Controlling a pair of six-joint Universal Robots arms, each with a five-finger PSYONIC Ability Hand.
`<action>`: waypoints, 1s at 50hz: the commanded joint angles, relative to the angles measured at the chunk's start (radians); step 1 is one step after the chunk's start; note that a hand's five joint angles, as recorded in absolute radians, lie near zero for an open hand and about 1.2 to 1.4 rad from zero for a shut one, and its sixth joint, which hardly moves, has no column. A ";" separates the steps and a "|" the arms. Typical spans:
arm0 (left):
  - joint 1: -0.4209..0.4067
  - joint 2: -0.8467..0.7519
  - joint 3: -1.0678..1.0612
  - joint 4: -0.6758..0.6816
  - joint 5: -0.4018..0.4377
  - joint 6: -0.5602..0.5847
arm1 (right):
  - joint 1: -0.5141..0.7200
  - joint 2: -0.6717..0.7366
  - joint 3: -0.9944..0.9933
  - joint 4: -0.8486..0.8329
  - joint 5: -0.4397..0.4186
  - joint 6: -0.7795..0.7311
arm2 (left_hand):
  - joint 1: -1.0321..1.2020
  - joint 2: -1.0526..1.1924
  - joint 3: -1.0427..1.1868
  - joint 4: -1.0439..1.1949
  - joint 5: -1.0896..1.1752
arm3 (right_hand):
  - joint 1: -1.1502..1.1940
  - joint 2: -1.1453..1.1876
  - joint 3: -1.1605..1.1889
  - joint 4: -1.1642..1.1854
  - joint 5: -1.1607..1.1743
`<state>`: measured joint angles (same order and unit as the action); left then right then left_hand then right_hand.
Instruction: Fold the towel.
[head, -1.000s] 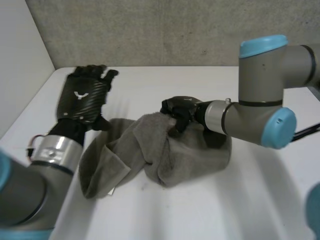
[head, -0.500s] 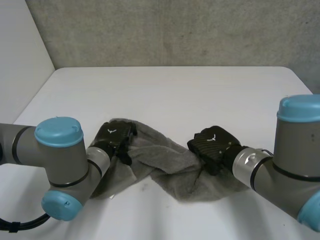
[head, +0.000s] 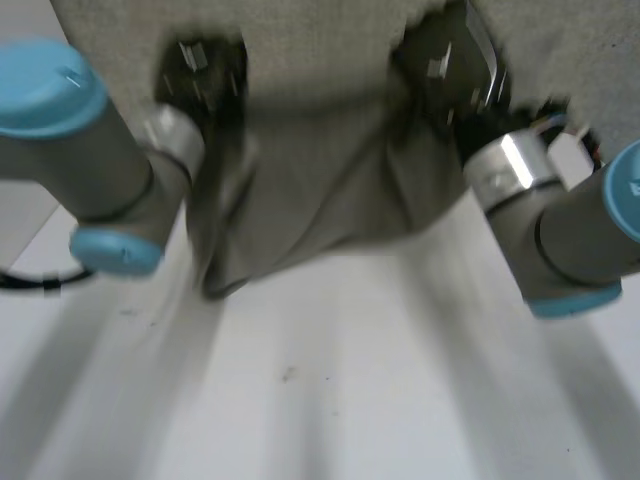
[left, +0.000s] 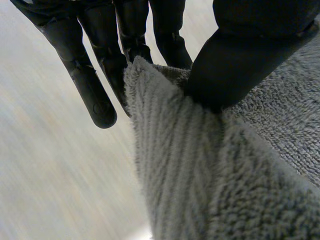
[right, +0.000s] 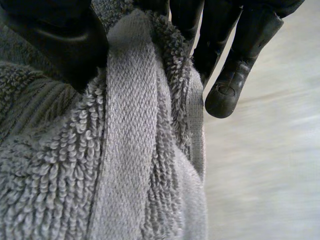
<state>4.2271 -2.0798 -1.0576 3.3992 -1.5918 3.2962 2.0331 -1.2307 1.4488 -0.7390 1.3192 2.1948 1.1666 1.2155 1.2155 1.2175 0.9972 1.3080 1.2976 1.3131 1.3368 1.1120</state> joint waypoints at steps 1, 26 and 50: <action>0.013 0.116 -0.039 0.407 -0.063 -0.055 | -0.005 -0.016 -0.031 -0.104 0.005 0.025 | 0.230 0.181 0.181 0.179 0.225 | 0.088 0.099 0.083 0.060 0.110; 0.071 0.075 -0.723 0.319 0.021 -0.055 | -0.040 0.171 0.081 0.741 -0.063 0.126 | 0.230 0.181 0.181 0.179 0.225 | -1.133 -1.123 -1.139 -1.162 -1.112; 0.073 0.339 -0.903 0.327 0.023 -0.056 | -0.303 -0.075 0.216 0.776 -0.072 0.931 | 0.230 0.181 0.181 0.179 0.225 | -1.133 -1.123 -1.139 -1.162 -1.112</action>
<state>4.3002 -1.7758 -1.9316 3.7238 -1.5693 3.2402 1.7851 -1.3054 1.6644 -0.0246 1.2489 3.0412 1.1858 1.2164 1.2165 1.2181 1.0125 0.2327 0.2395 0.2412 0.2568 0.0610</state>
